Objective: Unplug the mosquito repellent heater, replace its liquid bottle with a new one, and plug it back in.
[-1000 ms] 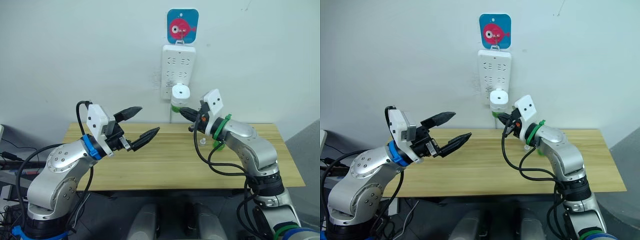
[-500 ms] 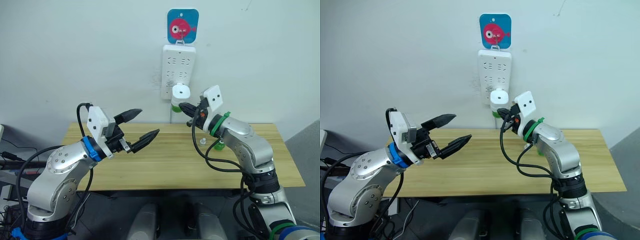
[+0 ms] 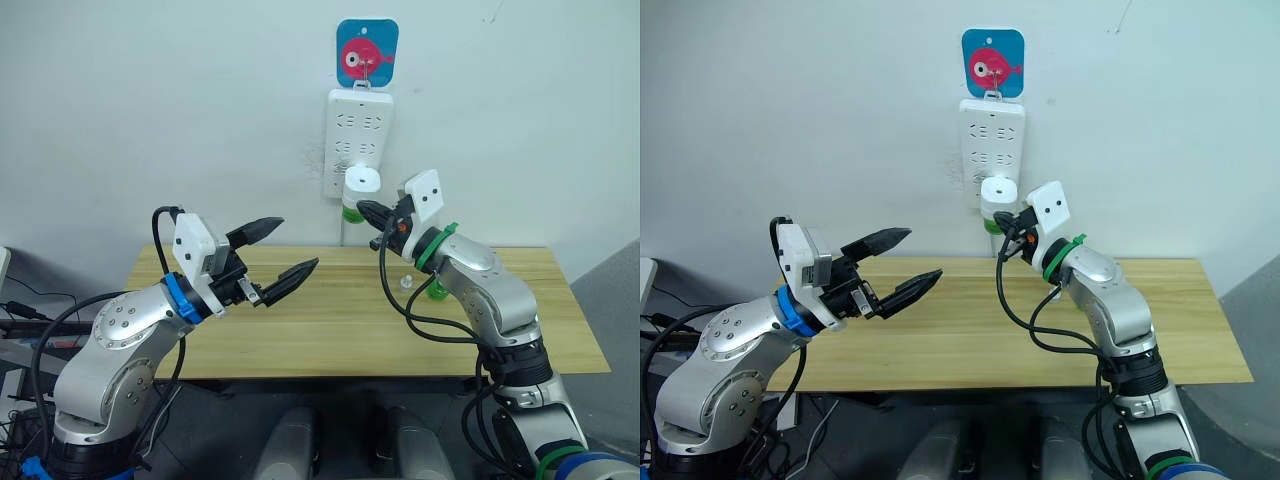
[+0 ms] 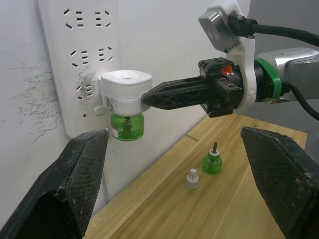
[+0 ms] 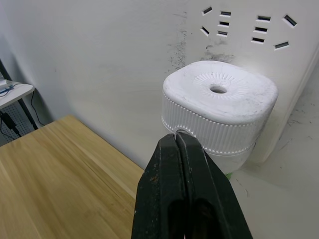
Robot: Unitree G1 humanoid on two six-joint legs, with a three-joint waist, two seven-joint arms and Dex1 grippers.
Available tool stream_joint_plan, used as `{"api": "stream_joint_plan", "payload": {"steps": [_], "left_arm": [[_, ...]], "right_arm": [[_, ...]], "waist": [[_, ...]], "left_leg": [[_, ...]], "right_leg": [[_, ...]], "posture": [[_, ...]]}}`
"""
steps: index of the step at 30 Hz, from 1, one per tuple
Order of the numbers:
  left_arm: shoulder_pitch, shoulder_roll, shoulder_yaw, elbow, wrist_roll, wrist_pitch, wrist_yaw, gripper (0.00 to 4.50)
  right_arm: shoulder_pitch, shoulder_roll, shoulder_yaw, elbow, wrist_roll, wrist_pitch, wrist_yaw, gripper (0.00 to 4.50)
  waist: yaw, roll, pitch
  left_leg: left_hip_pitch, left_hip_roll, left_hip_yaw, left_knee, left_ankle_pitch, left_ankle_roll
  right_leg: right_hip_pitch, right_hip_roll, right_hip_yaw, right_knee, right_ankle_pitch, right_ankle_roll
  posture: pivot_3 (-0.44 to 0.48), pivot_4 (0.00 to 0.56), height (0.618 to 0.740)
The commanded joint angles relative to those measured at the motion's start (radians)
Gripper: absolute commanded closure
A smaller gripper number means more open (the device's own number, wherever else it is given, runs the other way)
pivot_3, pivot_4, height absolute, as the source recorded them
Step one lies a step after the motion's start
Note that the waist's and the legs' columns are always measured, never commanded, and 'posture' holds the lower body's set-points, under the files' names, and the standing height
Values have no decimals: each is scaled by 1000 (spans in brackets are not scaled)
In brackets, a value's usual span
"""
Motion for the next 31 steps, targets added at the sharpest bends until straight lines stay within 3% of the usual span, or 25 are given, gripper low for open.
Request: {"api": "stream_joint_plan", "payload": {"steps": [1,8,11,14,18,25,31], "left_arm": [[2,14,13,-9,-4,-18,-11,0],[11,58,60,46,0,-22,-42,0],[56,143,104,105,23,-31,-114,0],[60,245,180,197,2,62,-124,0],[49,348,227,328,59,22,-183,0],[-80,372,190,437,75,-4,-236,0],[-142,377,143,506,121,-34,-278,0]], "right_arm": [[-9,-63,-26,-59,24,11,62,4465],[30,-243,13,-149,92,43,301,4465],[42,-377,-28,-149,121,52,417,4465],[43,-515,-84,-64,82,-32,493,3913],[53,-678,-140,71,42,-151,603,2556],[12,-767,-254,210,91,-130,671,44],[46,-790,-268,234,76,-127,660,44]], "waist": [[0,0,0],[-3,0,0],[-2,0,1],[-1,0,2],[1,0,3],[2,0,3],[0,1,3]], "left_leg": [[0,0,0,0,0,1],[0,1,0,-8,2,5],[0,1,0,-12,2,5],[-1,1,0,-13,2,5],[-2,1,-2,-13,2,5],[-3,3,-3,-13,1,4],[-3,3,-2,-13,1,2]], "right_leg": [[0,0,0,0,0,0],[0,1,-2,-8,2,4],[0,1,-3,-12,2,4],[0,0,-4,-14,2,4],[0,-1,-6,-16,2,3],[0,-5,-16,-18,3,4],[0,-5,-16,-19,3,4]], "posture": [[63,191,740],[68,193,740],[80,194,740],[85,195,740],[82,189,740],[47,174,740],[34,167,740]]}}
